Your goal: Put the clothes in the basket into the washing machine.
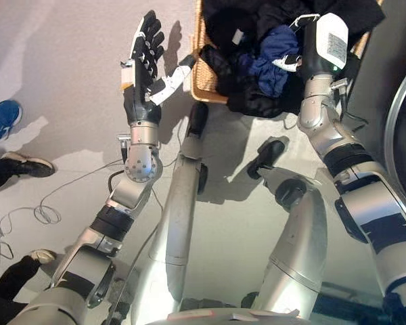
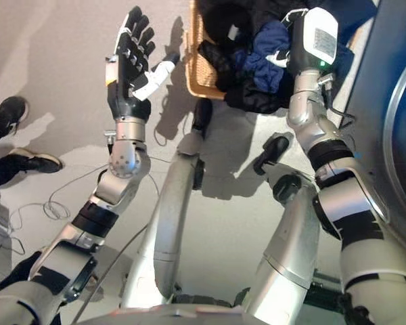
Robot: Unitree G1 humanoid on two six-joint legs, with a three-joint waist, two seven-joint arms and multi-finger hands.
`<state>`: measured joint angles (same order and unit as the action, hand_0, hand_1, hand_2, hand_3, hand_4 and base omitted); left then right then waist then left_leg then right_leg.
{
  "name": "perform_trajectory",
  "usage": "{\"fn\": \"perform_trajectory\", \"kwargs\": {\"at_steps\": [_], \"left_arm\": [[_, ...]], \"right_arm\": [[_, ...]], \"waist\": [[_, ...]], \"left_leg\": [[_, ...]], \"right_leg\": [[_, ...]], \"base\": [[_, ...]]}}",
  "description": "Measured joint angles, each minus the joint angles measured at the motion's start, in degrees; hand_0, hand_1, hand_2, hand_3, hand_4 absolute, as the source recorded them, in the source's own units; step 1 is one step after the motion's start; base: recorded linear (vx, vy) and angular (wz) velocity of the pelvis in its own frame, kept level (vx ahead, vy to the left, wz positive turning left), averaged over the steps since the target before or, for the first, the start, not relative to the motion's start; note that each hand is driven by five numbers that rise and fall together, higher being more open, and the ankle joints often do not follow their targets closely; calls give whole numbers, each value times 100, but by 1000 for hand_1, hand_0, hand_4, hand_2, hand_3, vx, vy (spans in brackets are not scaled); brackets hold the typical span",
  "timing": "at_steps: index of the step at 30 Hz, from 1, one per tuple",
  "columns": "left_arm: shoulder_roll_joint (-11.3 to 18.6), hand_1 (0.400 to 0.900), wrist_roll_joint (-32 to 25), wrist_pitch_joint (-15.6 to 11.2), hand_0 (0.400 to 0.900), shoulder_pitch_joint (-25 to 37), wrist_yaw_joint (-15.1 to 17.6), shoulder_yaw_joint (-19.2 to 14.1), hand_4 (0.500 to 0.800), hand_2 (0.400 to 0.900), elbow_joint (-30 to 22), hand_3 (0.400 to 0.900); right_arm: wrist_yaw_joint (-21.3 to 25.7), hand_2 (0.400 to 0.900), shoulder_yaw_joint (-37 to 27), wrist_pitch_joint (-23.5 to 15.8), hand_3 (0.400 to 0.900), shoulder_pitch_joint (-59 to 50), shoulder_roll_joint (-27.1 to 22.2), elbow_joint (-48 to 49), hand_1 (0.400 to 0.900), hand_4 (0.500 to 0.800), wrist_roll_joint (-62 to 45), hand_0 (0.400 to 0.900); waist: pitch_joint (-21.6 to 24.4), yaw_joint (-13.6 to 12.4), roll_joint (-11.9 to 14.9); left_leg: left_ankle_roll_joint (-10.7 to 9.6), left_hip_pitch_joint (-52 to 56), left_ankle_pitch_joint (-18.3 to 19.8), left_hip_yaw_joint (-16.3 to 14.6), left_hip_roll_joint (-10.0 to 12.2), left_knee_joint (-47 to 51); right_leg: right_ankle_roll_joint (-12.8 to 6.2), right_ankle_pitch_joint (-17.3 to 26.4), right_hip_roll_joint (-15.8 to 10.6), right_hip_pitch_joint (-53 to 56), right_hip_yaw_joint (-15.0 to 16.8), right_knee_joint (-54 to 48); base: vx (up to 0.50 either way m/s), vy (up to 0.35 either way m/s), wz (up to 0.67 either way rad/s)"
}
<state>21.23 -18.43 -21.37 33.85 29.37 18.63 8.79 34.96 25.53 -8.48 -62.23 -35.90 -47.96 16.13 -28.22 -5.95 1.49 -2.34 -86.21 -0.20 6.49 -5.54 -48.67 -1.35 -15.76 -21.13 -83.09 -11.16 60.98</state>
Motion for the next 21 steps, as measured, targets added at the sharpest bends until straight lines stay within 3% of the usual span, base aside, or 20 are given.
{"fn": "perform_trajectory", "kwargs": {"at_steps": [7,14,21], "left_arm": [[6,900,34,10,900,-27,85,-356,800,900,-27,900],[39,900,40,23,900,-233,133,-564,800,900,-25,900],[305,900,40,33,900,-356,130,-723,800,900,-27,900]], "right_arm": [[121,400,-742,-40,400,476,-478,687,400,500,-50,400],[254,400,-1252,-159,400,950,-646,837,400,500,-153,400],[386,400,-1508,-234,400,1267,-960,283,400,500,-328,400]], "waist": [[27,409,112],[44,589,247],[64,655,411]], "left_leg": [[138,218,101,-122,67,-5],[216,374,128,-180,162,111],[272,615,139,-253,247,315]], "right_leg": [[-124,119,117,268,93,-269],[-196,273,224,493,93,-609],[-281,429,359,758,108,-995]], "base": [[-11,8,-13],[-4,3,-10],[9,6,-7]]}}
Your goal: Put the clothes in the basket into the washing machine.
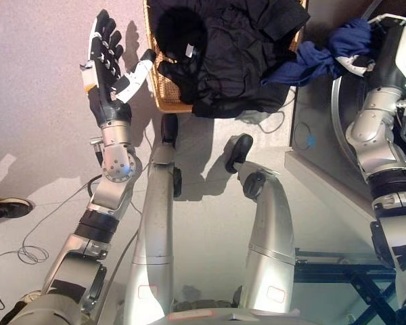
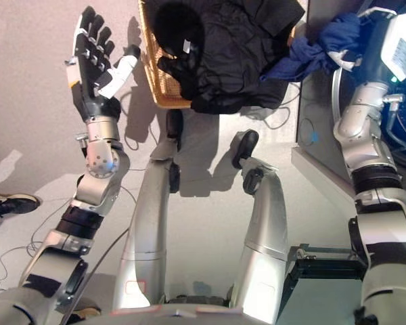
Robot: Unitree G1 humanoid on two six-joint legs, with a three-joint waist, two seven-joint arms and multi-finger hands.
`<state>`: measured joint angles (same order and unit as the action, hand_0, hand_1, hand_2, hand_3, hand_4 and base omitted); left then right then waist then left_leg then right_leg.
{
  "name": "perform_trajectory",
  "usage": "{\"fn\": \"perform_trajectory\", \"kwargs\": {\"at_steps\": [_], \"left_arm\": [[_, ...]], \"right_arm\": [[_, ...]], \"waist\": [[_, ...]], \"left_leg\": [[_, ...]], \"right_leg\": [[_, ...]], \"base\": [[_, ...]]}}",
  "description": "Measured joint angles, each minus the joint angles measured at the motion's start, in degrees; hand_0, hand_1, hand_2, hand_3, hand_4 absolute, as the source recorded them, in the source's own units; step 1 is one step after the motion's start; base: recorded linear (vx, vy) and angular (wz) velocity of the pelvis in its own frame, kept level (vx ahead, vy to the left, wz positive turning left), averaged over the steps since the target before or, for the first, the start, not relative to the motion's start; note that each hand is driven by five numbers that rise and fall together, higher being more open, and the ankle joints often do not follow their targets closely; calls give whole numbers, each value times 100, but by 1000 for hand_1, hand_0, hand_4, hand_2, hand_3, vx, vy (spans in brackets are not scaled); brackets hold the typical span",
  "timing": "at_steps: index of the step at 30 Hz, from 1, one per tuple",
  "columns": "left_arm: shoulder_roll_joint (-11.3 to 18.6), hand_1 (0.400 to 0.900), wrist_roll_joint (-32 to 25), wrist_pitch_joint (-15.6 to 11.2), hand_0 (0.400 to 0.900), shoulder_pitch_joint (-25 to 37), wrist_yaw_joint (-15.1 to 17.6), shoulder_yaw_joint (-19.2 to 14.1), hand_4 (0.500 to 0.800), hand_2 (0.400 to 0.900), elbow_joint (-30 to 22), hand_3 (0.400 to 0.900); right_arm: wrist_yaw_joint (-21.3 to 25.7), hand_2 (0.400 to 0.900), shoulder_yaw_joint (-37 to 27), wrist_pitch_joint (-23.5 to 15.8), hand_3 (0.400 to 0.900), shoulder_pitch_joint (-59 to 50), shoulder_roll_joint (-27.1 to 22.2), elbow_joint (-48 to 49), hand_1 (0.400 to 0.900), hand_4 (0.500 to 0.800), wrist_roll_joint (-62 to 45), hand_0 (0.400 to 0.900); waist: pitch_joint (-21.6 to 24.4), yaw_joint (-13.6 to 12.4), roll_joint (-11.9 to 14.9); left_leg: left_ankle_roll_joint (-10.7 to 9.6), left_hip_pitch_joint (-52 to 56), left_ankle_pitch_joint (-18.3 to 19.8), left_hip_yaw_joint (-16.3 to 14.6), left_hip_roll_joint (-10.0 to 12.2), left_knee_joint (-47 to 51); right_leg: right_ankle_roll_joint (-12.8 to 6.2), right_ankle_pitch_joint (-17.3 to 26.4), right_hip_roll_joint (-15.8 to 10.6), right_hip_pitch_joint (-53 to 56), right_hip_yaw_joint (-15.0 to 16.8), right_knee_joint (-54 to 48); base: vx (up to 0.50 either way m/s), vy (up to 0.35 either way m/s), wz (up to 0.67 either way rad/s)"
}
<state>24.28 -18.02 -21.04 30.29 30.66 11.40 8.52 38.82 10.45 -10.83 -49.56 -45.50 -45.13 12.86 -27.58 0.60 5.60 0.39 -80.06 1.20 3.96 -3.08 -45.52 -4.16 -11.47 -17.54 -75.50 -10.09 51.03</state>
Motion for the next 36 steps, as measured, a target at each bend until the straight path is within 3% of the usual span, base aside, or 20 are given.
{"fn": "perform_trajectory", "kwargs": {"at_steps": [8,14,20,28,29,30,36], "left_arm": [[147,900,5,-4,900,-22,-107,4,800,900,-1,900],[335,900,-9,-4,900,-84,-272,103,800,900,-26,900],[580,900,-47,11,900,-93,-576,275,800,900,-64,900],[596,900,-52,12,900,-148,-885,317,800,900,-75,900],[596,900,-52,12,900,-158,-916,322,800,900,-75,900],[596,900,-52,12,900,-165,-939,328,800,900,-77,900],[613,900,-54,79,900,-178,-1027,338,800,900,-98,900]], "right_arm": [[212,400,-40,61,400,-97,-854,-772,400,500,-7,400],[171,400,1433,588,400,-905,-1546,-2720,400,500,868,400],[-115,400,1707,843,400,-953,-1644,-3239,400,500,1327,400],[-611,400,2127,1110,400,-991,-1643,-3449,400,500,2119,400],[-708,761,2208,1130,761,-1022,-1643,-3451,761,716,2216,761],[-781,900,2213,1130,900,-1051,-1642,-3451,900,800,2280,900],[-937,900,2214,1201,900,-1425,-1636,-3492,900,800,2330,900]], "waist": [[3,36,30],[24,-63,79],[25,-200,82],[26,-333,84],[26,-347,84],[26,-366,84],[27,-385,89]], "left_leg": [[5,100,15,11,16,33],[19,168,-24,6,11,146],[18,294,-49,4,3,265],[-16,397,-134,3,-8,383],[-22,391,-138,5,-5,384],[-24,380,-140,5,-5,390],[-51,196,-175,1,0,382]], "right_leg": [[-11,12,29,123,-13,-88],[-70,86,24,195,-32,-191],[-71,84,21,301,-29,-240],[-68,85,17,337,-13,-241],[-69,85,18,322,-12,-232],[-68,85,16,297,-10,-218],[-43,103,21,88,5,-193]], "base": [[10,5,-5],[8,-8,4],[13,-6,4],[0,0,0],[0,0,0],[0,0,0],[0,0,0]]}}
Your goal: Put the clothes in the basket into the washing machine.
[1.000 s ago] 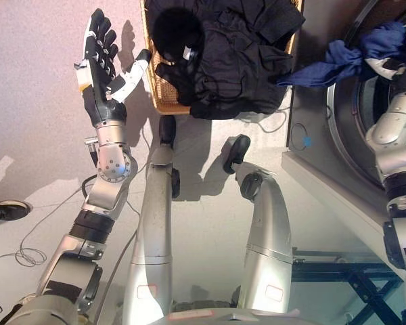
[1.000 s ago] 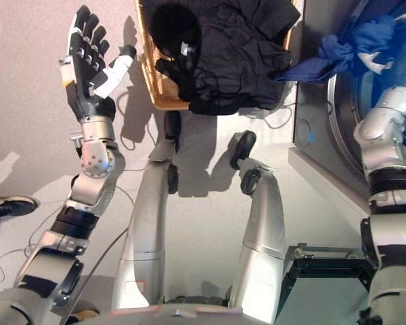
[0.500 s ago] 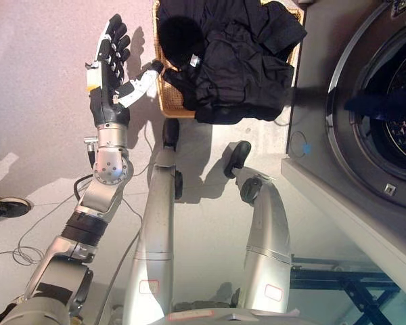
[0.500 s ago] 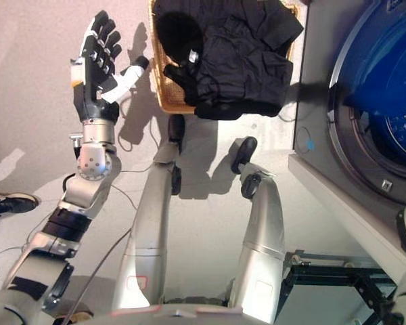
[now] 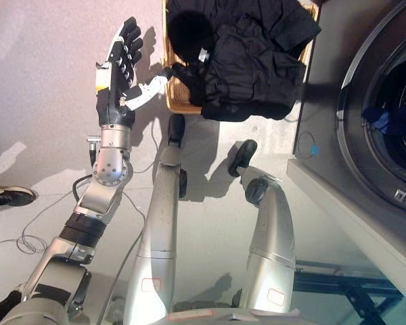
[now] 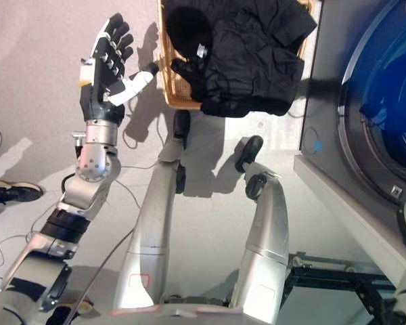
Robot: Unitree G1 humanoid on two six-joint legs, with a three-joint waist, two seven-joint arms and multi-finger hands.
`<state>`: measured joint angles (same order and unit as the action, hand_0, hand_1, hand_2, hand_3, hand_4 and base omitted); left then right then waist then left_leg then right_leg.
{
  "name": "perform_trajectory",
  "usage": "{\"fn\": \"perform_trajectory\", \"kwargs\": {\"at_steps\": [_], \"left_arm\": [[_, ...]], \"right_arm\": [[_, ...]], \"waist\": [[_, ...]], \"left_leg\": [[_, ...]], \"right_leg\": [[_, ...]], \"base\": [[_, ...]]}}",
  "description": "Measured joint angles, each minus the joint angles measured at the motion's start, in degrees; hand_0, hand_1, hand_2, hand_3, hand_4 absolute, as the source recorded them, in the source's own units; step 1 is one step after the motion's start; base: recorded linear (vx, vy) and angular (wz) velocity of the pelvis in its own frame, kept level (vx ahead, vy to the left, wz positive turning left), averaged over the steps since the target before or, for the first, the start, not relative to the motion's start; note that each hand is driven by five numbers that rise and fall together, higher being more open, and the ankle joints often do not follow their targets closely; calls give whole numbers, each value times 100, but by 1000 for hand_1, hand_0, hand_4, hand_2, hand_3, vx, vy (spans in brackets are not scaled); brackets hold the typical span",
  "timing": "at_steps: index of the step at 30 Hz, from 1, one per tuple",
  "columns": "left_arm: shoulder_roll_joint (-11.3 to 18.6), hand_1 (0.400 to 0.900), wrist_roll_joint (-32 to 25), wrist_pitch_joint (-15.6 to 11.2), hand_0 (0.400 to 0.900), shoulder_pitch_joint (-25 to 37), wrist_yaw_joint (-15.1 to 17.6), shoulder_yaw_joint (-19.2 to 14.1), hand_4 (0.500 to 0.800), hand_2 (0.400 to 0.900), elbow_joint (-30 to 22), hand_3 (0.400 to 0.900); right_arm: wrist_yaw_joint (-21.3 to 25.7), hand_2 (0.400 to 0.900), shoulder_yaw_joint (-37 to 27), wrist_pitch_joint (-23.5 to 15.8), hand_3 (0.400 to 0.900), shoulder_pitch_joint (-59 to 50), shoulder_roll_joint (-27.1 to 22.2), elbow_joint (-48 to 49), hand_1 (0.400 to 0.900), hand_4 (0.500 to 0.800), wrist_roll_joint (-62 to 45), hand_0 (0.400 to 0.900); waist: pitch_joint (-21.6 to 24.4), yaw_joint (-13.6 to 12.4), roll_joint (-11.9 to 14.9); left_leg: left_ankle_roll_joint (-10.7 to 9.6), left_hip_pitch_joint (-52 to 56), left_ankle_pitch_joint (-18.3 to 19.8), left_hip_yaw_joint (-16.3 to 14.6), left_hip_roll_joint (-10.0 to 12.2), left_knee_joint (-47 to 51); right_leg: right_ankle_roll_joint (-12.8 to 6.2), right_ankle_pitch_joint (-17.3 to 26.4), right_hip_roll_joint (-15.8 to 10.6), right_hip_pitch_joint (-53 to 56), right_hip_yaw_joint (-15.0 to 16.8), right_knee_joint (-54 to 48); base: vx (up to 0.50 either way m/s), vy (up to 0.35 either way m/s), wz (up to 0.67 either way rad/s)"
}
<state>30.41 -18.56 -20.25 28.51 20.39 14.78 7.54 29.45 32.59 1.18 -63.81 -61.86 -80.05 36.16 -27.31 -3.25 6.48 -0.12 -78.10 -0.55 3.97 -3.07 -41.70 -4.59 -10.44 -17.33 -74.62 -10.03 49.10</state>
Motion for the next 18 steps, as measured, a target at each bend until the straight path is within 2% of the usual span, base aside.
{"fn": "perform_trajectory", "kwargs": {"at_steps": [10,18], "left_arm": [[5,900,0,-1,900,12,49,-38,800,900,-12,900],[5,900,2,2,900,44,61,-54,800,900,-12,900]], "right_arm": [[20,900,230,30,900,-316,0,0,900,800,38,900],[27,900,649,93,900,-688,0,-1,900,800,222,900]], "waist": [[0,-7,0],[0,40,0]], "left_leg": [[12,-5,1,-31,1,2],[15,-101,1,-62,12,-4]], "right_leg": [[3,0,0,-25,33,1],[22,16,11,-132,60,-9]], "base": [[-9,0,-3],[-4,3,-2]]}}
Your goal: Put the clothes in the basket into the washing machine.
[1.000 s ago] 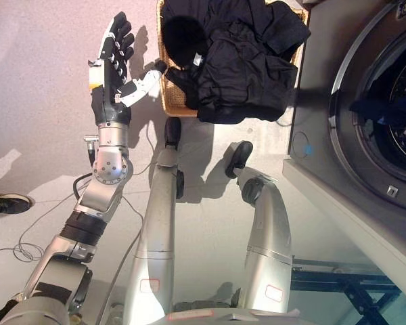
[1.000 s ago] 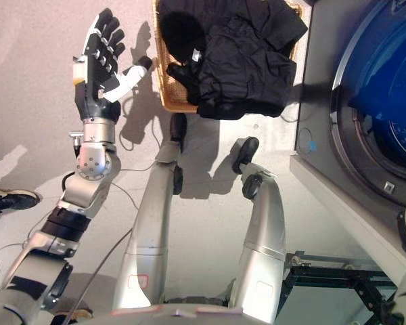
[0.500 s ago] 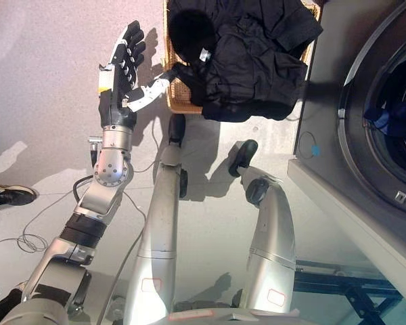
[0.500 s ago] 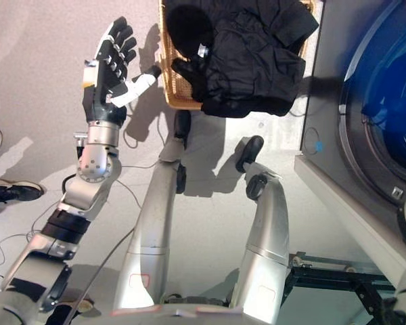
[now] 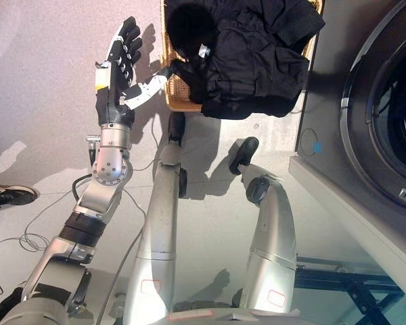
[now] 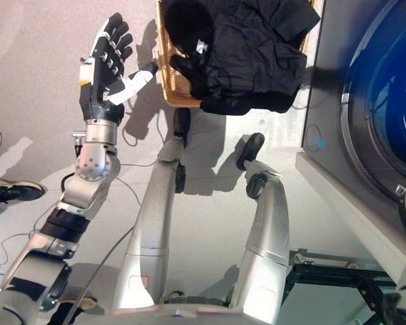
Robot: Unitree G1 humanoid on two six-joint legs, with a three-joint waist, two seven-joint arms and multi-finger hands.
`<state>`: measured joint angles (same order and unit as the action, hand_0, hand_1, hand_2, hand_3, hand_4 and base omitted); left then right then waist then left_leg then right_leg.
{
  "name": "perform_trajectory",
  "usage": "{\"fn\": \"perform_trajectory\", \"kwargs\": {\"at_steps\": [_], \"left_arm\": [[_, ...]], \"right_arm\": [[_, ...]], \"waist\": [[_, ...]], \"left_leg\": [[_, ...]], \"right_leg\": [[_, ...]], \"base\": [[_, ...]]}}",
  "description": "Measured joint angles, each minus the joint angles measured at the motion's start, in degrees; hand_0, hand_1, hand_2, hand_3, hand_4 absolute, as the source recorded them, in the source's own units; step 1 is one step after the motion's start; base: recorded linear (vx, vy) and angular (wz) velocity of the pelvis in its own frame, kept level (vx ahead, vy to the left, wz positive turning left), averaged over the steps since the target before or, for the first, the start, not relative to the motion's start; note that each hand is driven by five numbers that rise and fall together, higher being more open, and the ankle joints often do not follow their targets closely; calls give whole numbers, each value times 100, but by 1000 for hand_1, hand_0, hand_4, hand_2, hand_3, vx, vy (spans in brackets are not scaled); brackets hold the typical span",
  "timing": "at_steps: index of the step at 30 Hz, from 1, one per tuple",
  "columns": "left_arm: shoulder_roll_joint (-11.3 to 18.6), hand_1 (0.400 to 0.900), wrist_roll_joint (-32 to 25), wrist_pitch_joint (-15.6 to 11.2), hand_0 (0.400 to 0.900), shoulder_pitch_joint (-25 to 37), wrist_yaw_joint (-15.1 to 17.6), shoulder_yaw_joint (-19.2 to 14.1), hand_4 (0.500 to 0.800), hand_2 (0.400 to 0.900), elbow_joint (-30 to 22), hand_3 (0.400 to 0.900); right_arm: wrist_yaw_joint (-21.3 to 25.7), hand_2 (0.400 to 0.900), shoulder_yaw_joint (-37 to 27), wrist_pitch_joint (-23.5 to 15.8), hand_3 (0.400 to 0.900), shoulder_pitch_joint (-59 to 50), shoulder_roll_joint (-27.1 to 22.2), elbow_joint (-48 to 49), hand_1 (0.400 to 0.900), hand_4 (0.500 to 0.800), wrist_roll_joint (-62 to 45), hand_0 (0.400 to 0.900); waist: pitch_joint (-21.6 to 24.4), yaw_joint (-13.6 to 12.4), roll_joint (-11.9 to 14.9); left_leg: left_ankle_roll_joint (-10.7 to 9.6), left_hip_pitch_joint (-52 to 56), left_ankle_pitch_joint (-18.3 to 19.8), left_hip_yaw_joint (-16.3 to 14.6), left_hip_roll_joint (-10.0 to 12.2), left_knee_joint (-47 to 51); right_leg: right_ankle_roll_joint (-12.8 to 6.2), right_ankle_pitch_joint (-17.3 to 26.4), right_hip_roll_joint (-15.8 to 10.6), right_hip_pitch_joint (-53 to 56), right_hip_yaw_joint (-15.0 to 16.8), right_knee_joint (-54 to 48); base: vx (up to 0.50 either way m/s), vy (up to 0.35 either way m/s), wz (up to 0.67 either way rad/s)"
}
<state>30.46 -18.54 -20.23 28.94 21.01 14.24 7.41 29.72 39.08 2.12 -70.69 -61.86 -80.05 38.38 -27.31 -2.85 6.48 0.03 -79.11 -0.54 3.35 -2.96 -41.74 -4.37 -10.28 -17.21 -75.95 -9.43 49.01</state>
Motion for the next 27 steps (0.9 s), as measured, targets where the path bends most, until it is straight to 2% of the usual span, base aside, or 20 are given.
{"fn": "perform_trajectory", "kwargs": {"at_steps": [4,6,13,15,16,20,24,27], "left_arm": [[0,900,1,0,900,50,13,-1,800,900,0,900],[-7,900,0,11,900,-8,76,2,800,900,32,900],[-252,900,-22,-7,900,-295,93,17,800,900,175,900],[-317,900,-140,-31,900,-366,-13,23,800,900,185,900],[-337,900,-239,-31,900,-370,-65,16,800,900,253,900],[-446,900,-738,-12,900,-718,-390,-17,800,900,710,900],[-616,900,-1041,-10,900,-1168,-718,-102,800,900,1115,900],[-834,900,-1315,16,900,-1485,-942,-253,800,900,1736,900]], "right_arm": [[109,900,-18,18,900,-36,9,78,900,800,-36,900],[155,900,-248,-57,900,35,131,392,900,800,-393,900],[204,900,-1120,-771,900,1403,1338,1672,900,800,-1951,900],[107,900,-1329,-1032,900,1973,1532,2303,900,800,-2221,900],[62,900,-1441,-1074,900,2131,1707,2583,900,800,-2400,900],[-317,900,-1774,-1315,900,3051,2604,3616,900,800,-2881,900],[-589,900,-2182,-1494,900,3849,3391,3982,900,800,-3234,900],[-779,900,-2597,-1525,900,4357,4122,3988,900,800,-3824,900]], "waist": [[0,0,0],[-3,21,2],[90,151,46],[165,168,54],[166,176,56],[159,269,77],[253,310,75],[272,324,77]], "left_leg": [[1,37,1,-12,2,2],[12,171,6,-25,27,15],[53,1296,49,-194,186,467],[39,1478,28,-205,189,529],[35,1584,73,-191,210,555],[35,2460,133,-229,275,787],[13,3369,202,-298,289,1159],[10,4369,159,-416,305,1654]], "right_leg": [[1,1,-3,32,10,-6],[4,22,4,172,15,-68],[-41,200,198,1273,67,-736],[-119,295,232,1431,88,-824],[-92,300,242,1558,44,-907],[-110,426,318,2487,-37,-1364],[-105,461,350,3407,-45,-1900],[-180,623,406,4392,-55,-2527]], "base": [[5,25,-3],[11,37,-6],[0,30,-10],[-23,49,-10],[45,48,-9],[49,44,-10],[192,31,-12],[202,20,-7]]}}
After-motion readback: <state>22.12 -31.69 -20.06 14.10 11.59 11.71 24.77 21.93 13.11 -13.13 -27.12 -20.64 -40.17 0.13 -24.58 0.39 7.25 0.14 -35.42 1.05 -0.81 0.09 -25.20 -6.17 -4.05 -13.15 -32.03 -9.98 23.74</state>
